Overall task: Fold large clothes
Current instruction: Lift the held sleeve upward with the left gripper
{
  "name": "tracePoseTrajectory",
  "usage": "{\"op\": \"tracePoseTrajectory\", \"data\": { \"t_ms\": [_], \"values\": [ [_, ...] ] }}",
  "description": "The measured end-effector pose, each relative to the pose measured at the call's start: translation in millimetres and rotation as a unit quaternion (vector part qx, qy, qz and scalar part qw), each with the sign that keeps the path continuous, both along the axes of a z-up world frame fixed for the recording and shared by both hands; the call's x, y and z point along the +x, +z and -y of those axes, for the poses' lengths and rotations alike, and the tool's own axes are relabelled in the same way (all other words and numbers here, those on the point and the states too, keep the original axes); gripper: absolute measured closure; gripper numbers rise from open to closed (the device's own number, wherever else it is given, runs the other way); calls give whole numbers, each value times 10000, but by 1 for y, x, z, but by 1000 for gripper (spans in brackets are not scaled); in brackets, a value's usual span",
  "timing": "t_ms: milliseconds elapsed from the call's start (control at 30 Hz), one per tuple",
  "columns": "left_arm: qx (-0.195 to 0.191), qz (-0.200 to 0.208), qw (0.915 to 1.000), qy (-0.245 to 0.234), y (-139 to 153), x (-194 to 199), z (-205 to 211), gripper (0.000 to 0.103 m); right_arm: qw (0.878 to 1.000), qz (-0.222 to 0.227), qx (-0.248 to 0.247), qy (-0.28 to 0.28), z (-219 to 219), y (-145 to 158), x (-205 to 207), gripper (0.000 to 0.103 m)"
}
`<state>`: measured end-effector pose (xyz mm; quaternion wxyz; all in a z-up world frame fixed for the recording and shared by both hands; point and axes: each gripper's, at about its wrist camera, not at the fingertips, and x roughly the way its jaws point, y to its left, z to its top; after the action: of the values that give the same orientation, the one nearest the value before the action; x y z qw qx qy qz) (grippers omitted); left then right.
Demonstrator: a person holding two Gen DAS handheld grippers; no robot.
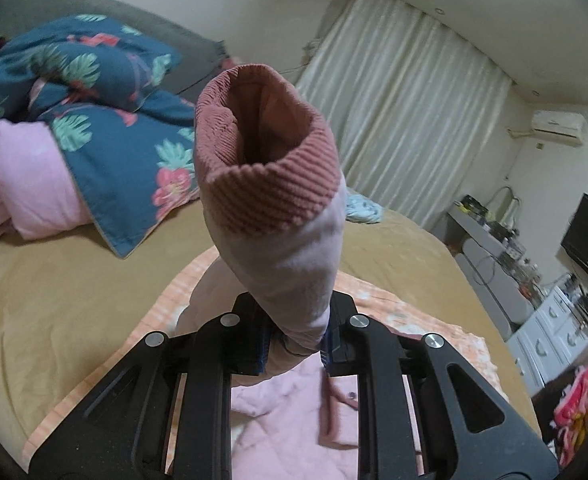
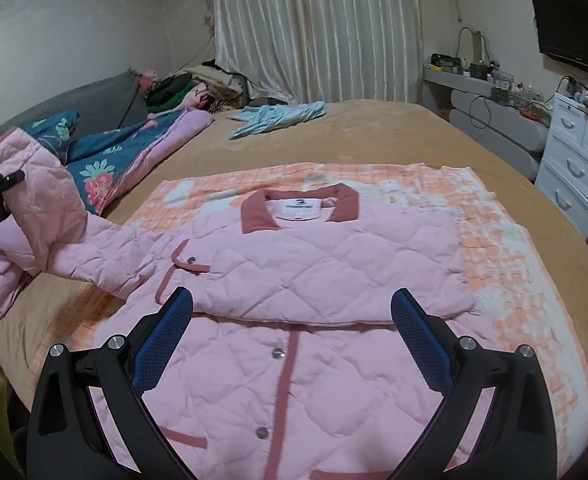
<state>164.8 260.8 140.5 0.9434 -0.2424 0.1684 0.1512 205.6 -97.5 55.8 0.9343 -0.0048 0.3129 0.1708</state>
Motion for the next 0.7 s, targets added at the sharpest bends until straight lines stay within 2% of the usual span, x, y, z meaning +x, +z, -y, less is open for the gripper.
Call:
{"op": "tracePoseTrajectory", "data": {
  "t_ms": [333,700],
  "values": [
    [309,64,9984,-463,24,20,51,92,9991,71,393,-151,42,4,-12,4],
    [559,45,9934,-1005,31,46,108,92,9967,264,612,-469,80,12,-22,4]
  ]
}}
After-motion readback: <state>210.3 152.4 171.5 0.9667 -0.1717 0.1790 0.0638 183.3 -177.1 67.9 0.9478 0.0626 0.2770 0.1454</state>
